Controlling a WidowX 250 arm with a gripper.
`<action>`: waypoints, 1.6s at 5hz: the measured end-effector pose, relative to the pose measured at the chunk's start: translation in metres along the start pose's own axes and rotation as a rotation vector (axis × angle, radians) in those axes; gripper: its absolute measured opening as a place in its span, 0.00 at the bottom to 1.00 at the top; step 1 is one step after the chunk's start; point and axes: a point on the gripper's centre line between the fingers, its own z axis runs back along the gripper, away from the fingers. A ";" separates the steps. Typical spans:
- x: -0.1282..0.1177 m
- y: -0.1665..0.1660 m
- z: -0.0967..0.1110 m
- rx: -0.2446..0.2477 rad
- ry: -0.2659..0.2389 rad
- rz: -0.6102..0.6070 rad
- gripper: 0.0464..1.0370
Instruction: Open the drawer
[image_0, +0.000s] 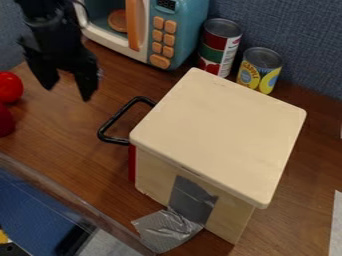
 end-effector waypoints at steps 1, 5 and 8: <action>0.015 -0.022 -0.005 -0.053 0.005 0.067 0.96; 0.004 -0.046 -0.024 -0.089 0.041 0.032 0.96; -0.002 -0.042 -0.044 -0.071 0.045 0.088 0.96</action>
